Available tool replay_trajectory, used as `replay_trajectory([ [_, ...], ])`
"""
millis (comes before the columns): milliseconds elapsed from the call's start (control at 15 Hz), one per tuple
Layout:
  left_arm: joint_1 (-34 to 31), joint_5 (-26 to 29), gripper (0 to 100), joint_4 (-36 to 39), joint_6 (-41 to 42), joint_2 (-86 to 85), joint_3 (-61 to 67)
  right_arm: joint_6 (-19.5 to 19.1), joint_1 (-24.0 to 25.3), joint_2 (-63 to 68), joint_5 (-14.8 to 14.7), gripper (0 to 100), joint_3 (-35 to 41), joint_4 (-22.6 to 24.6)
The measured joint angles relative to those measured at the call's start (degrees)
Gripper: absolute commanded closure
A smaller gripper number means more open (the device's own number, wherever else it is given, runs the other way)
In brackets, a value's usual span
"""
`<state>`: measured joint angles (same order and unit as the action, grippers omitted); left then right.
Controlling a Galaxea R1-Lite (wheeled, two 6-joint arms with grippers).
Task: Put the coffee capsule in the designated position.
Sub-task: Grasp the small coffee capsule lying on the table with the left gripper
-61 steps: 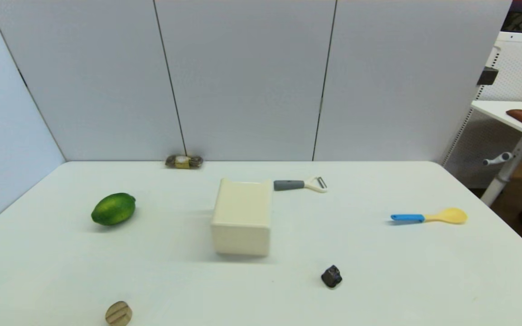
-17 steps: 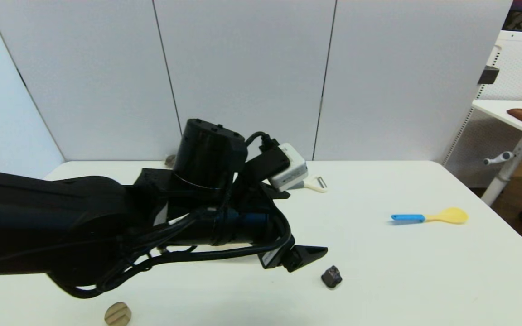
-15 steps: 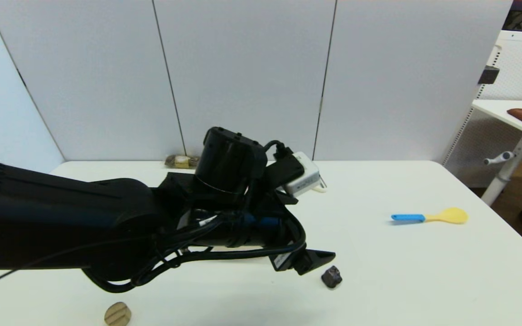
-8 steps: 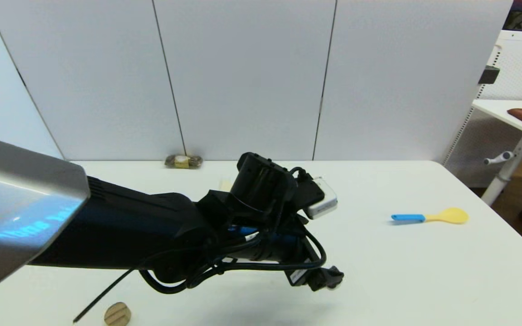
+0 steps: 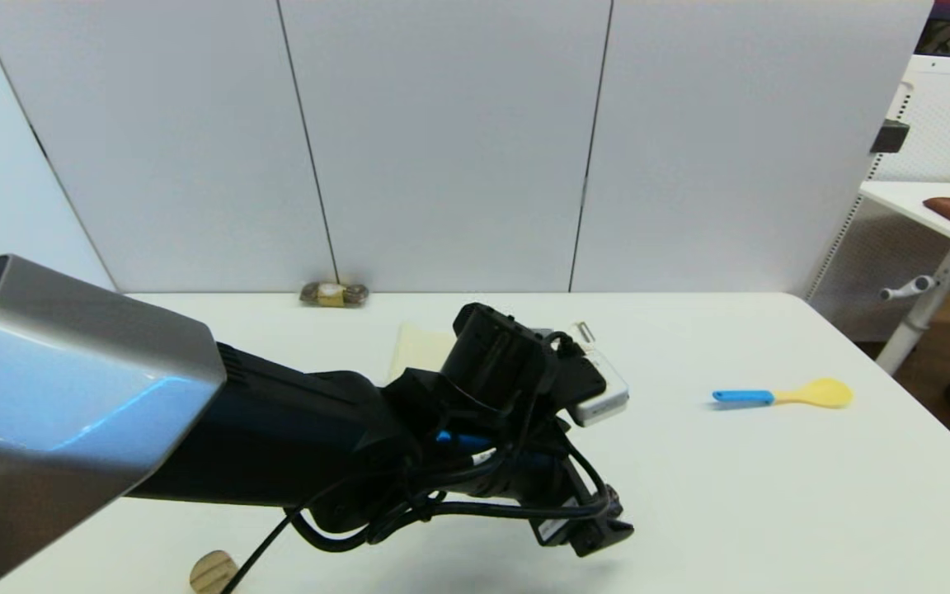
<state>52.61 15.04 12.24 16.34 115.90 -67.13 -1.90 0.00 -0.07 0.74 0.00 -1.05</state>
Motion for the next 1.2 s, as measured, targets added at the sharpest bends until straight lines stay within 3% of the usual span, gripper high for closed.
replay_trajectory([
  [1200,2.3,0.0,0,0.2,-0.1,4.0,-0.9,0.0,0.0,0.0,0.0,0,0.0,0.0],
])
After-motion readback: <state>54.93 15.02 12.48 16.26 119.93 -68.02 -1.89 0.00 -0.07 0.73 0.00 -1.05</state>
